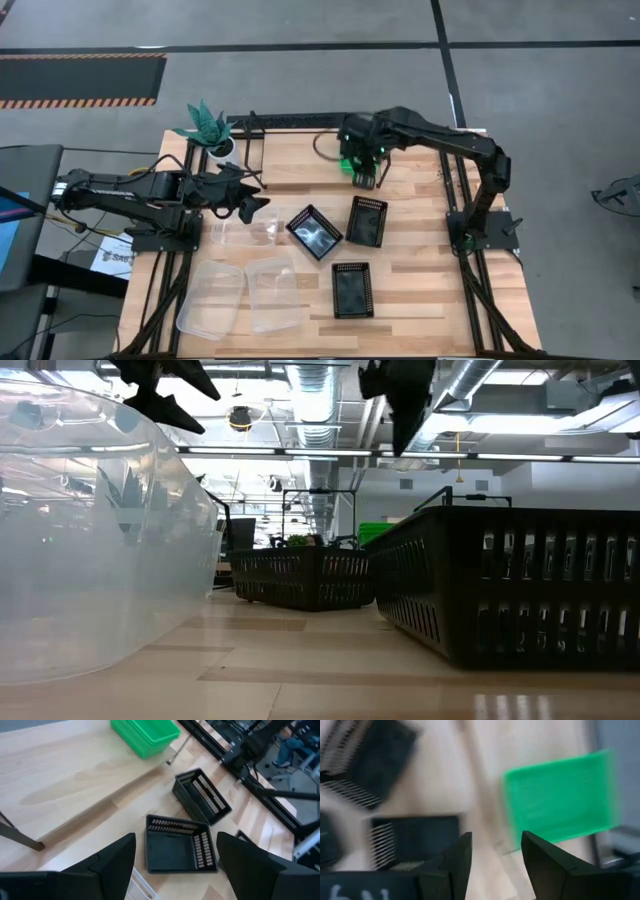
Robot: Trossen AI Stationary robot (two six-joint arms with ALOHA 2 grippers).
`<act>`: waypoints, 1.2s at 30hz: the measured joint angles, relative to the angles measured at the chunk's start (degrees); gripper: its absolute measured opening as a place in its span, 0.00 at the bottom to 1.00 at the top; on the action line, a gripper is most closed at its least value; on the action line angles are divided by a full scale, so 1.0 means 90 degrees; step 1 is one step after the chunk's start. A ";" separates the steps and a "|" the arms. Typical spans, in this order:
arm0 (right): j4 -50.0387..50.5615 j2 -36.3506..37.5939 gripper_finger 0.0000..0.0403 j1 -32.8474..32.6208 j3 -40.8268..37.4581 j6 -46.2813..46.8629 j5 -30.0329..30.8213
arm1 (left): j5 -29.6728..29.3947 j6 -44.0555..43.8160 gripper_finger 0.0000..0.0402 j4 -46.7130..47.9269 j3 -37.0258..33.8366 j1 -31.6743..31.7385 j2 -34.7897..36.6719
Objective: Stack baskets on shelf by color
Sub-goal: Put the top transparent bin on the shelf
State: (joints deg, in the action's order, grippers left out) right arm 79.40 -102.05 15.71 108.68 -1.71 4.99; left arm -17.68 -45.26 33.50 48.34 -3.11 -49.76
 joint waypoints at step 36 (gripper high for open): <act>-0.2721 0.1102 0.45 -0.4328 -0.2497 0.3690 0.1683 | 0.1426 -0.2079 0.66 0.0508 0.0002 -0.1912 -0.1450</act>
State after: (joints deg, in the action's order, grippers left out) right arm 54.91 -92.14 -23.24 86.21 31.50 20.14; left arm -4.84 -63.97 38.07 48.36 -20.32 -62.81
